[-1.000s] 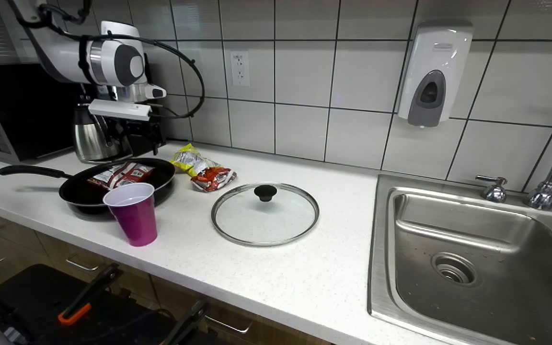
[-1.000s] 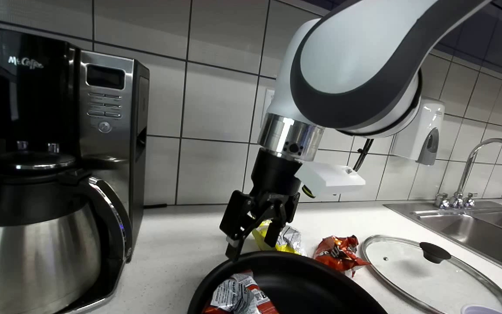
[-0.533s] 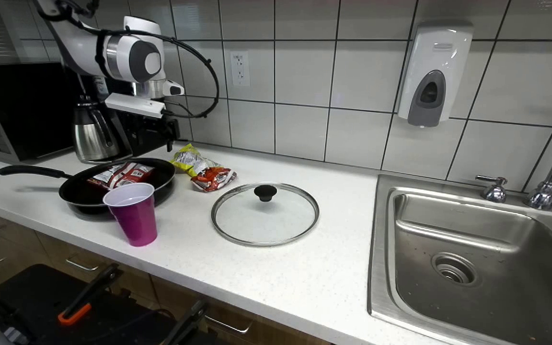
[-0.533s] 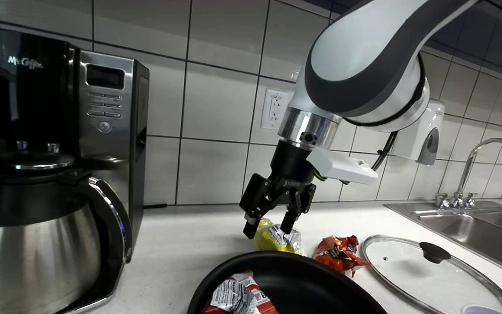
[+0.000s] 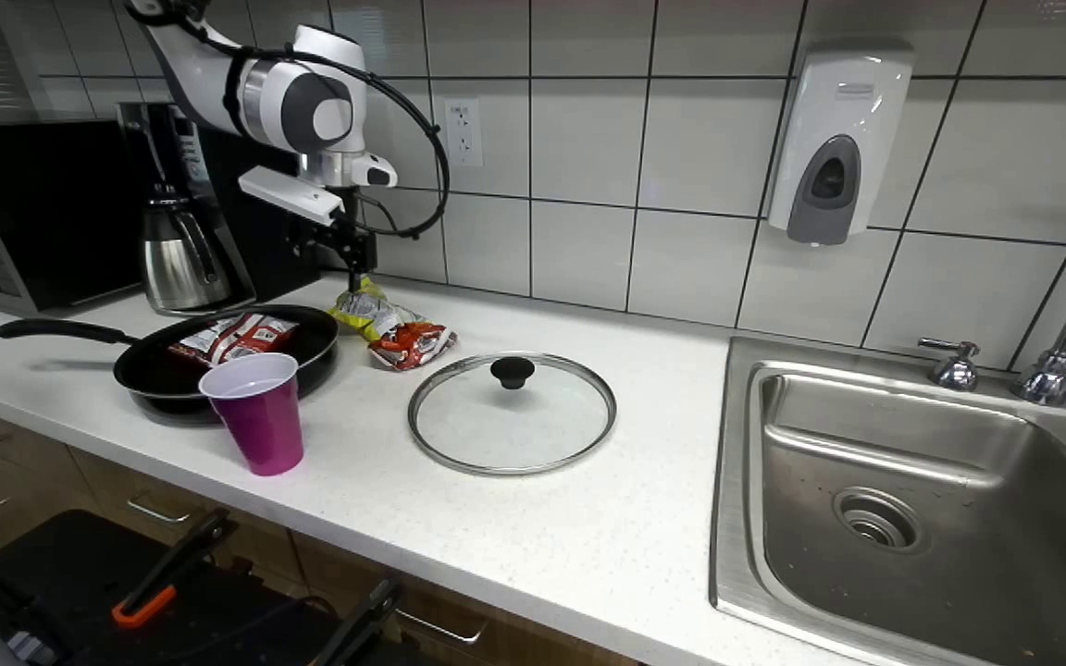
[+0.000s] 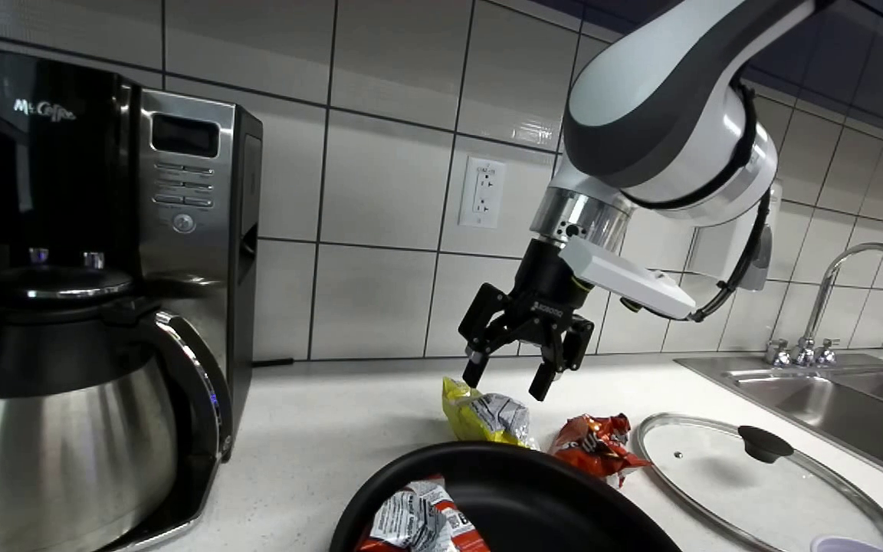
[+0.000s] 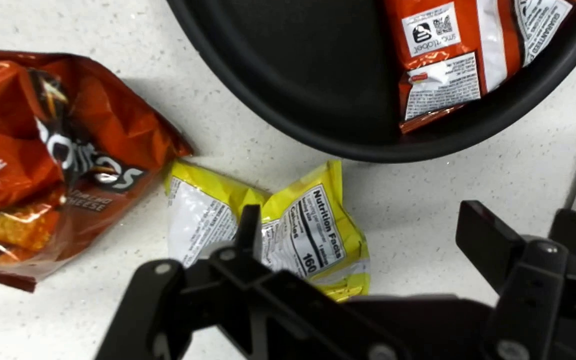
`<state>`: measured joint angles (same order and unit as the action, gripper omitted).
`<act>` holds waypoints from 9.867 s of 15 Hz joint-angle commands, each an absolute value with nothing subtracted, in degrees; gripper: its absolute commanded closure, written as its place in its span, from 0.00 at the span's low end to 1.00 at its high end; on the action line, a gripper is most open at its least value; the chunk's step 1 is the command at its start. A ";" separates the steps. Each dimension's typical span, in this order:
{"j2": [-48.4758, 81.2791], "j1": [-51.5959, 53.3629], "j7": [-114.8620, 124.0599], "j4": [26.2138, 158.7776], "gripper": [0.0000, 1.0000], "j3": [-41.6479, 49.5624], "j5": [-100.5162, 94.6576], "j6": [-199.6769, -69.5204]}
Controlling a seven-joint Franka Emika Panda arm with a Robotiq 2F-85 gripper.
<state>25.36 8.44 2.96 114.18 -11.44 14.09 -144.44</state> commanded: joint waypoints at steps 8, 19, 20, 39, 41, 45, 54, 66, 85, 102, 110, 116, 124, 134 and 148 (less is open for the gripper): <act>27.09 6.81 13.91 111.33 0.00 -9.69 24.70 -143.00; 33.44 6.99 22.48 105.56 0.00 -8.70 29.65 -143.22; 33.89 6.98 22.79 105.11 0.00 -8.66 29.78 -143.19; 35.39 6.72 25.44 104.46 0.67 -8.60 31.42 -143.55; 35.33 6.69 25.36 104.51 0.82 -8.61 31.44 -143.57; 35.18 6.69 25.20 104.74 1.00 -8.67 31.46 -143.70; 32.68 6.88 23.95 106.03 1.00 -9.56 31.14 -143.07; 26.21 7.17 20.83 108.81 1.00 -11.71 31.19 -142.14; 17.73 10.94 15.86 117.77 1.00 -10.80 18.76 -128.14; 22.73 10.33 10.57 116.50 1.00 -12.07 21.22 -122.92; 26.00 10.23 11.66 115.96 1.00 -10.98 21.35 -122.14; 26.61 9.96 12.52 115.53 1.00 -9.66 21.23 -123.38; 27.10 10.08 12.67 114.35 1.00 -9.17 21.05 -122.98; 25.52 9.87 11.84 115.05 0.15 -9.54 21.57 -123.34; 22.74 10.81 12.70 115.84 0.00 -5.24 9.93 -124.61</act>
